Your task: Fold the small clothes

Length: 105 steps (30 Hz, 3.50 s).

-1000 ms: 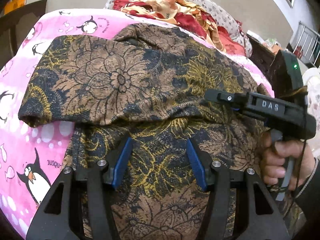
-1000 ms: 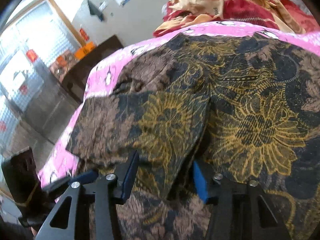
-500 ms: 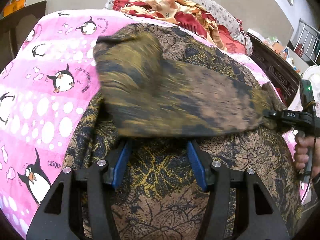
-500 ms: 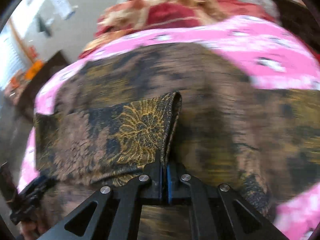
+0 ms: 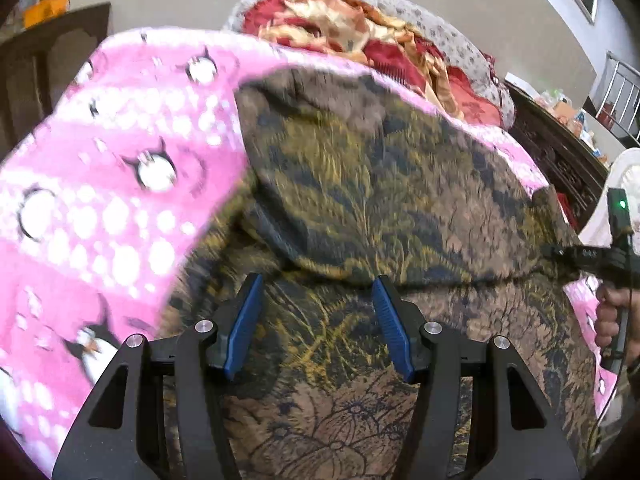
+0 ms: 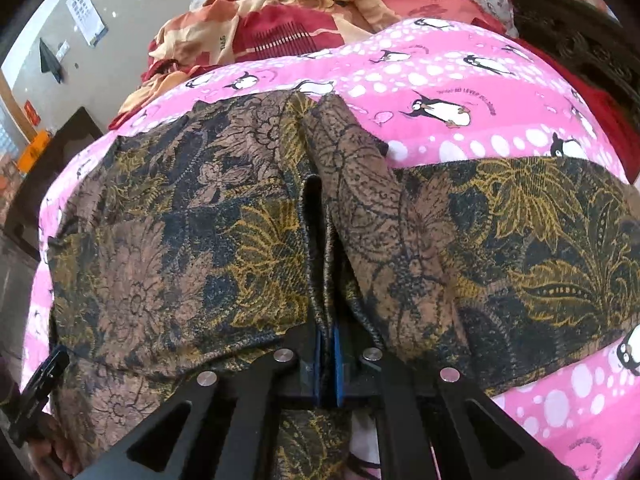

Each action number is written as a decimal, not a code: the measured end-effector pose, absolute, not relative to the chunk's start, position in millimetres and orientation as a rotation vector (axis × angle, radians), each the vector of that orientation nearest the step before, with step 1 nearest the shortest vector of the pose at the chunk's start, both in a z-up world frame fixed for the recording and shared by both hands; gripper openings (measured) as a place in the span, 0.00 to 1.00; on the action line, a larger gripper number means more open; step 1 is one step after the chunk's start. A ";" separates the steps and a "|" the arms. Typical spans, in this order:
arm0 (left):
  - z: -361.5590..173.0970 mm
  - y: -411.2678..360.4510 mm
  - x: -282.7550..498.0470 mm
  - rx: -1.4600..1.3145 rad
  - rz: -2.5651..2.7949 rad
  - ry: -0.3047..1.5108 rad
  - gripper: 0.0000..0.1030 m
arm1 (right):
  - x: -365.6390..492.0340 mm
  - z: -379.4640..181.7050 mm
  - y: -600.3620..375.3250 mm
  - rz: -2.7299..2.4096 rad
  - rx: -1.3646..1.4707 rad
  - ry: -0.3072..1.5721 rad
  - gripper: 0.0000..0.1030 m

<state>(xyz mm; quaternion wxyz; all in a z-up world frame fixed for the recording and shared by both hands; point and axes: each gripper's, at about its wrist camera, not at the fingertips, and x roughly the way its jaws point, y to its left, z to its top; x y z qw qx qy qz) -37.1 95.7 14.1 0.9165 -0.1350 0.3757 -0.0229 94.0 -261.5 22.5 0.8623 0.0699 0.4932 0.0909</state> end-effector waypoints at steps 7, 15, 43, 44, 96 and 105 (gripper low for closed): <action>52.5 83.4 9.9 -0.207 -0.036 0.696 0.55 | 45.6 76.4 -264.6 0.225 0.011 0.823 0.23; -2.6 94.7 71.0 -0.035 0.177 0.864 0.27 | 47.8 59.4 -241.7 0.344 0.056 0.837 0.23; -2.6 108.4 111.8 -0.140 0.251 0.860 0.56 | 137.5 0.5 -235.3 0.203 0.100 0.907 0.30; 1.4 106.2 110.2 -0.129 0.250 0.858 0.56 | 136.9 2.7 -234.7 0.202 0.093 0.912 0.30; -7.1 64.5 33.8 -0.160 0.068 0.851 0.62 | 21.1 215.8 -541.8 -0.166 0.453 0.427 0.06; -2.0 62.2 37.1 -0.151 0.035 0.876 0.69 | 66.0 224.5 -334.7 0.297 0.348 0.449 0.06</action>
